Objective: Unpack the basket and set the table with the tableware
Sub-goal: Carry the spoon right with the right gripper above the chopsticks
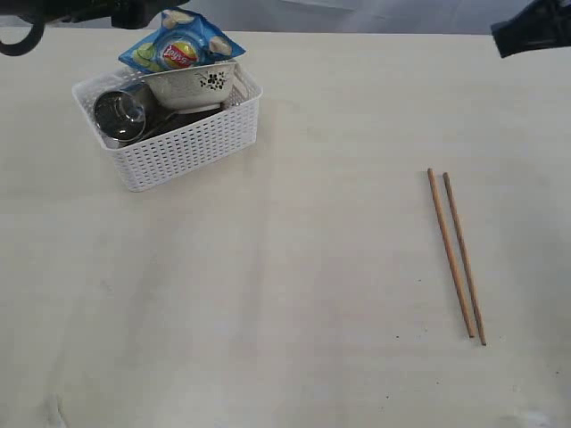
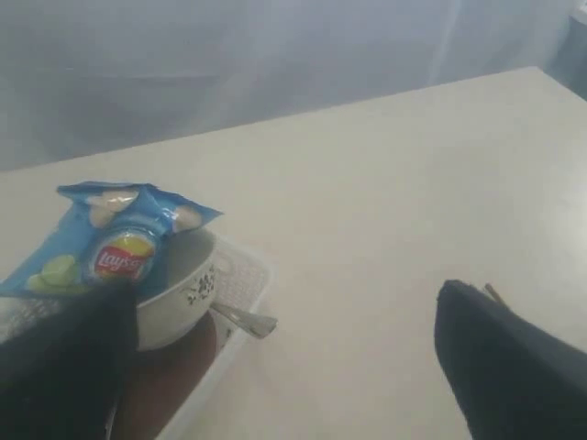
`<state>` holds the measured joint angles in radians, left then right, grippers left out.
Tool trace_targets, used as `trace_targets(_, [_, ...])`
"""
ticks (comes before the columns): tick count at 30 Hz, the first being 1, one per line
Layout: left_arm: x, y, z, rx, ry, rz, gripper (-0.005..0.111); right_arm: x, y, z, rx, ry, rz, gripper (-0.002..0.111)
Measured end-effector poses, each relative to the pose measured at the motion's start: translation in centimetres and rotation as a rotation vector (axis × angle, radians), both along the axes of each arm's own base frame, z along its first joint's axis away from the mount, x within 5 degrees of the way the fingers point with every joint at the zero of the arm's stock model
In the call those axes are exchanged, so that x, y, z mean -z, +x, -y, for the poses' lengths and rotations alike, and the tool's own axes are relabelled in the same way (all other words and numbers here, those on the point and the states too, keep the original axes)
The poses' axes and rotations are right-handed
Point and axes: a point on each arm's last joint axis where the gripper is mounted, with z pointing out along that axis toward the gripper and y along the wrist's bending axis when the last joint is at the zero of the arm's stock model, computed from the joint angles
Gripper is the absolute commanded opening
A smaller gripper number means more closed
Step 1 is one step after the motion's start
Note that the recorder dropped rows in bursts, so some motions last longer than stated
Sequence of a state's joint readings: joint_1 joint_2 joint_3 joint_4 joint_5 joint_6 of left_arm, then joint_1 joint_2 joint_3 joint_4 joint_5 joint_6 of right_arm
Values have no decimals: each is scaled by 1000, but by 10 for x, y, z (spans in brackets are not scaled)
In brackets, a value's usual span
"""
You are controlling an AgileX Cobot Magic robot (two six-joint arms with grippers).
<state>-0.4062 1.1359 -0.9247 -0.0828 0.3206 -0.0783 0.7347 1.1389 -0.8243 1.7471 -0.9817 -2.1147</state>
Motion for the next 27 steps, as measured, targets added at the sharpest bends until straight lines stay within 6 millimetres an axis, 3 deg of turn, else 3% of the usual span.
trace_targets(6, [2, 0, 0, 2, 10, -11, 82, 0, 38, 32, -193, 182, 19, 0])
trace_targets(9, [3, 1, 0, 5, 22, -16, 82, 2, 57, 66, -184, 319, 45, 0])
trace_targets(13, [3, 1, 0, 7, 35, -11, 82, 9, 78, 103, -272, 663, 56, 0])
trace_targets(16, [3, 1, 0, 8, 37, -10, 82, 14, 92, 130, -257, 802, -58, 0])
trace_targets(19, [3, 1, 0, 8, 37, -10, 82, 20, 96, 152, -112, 812, -222, 0])
trace_targets(23, [3, 1, 0, 8, 37, -10, 82, 23, 90, 159, 82, 752, -347, -1])
trace_targets(27, [3, 1, 0, 8, 37, -10, 82, 16, 81, 140, 147, 679, -398, 0])
